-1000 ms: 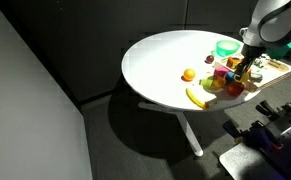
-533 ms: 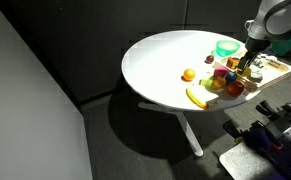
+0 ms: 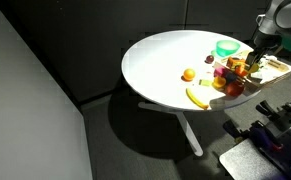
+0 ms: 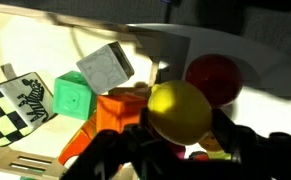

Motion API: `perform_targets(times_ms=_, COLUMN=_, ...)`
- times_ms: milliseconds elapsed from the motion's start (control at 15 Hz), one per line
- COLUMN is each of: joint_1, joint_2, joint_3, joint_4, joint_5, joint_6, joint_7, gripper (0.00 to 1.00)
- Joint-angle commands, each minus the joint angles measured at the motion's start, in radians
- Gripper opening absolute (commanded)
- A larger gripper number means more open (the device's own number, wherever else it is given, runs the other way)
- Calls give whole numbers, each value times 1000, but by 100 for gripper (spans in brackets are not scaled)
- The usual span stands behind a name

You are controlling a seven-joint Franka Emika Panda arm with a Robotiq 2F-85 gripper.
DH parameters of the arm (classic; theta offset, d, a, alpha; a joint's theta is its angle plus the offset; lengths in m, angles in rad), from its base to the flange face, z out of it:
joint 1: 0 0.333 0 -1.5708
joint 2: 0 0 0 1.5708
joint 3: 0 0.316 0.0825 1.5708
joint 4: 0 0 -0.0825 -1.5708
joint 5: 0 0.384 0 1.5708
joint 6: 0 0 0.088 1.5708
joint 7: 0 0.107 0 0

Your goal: Put the plastic lemon on the grey block in the crate

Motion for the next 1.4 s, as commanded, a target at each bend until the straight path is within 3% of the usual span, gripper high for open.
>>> perform_targets(times_ms=0, joint_1=-33, joint_2=-28, joint_3=-29, joint_4=-24, joint_5=28, joint_6=14, joint_7=-56, gripper=38)
perform_targets(times_ms=800, joint_1=-93, joint_2=17, joint_3=-91, joint_4=-9, joint_5=96, joint_6=18, joint_7=-127, gripper=38)
perform_targets(times_ms=1333, joint_1=-97, joint_2=156, joint_3=-56, joint_4=99, joint_5=200, joint_6=-18, joint_7=-155, gripper=38)
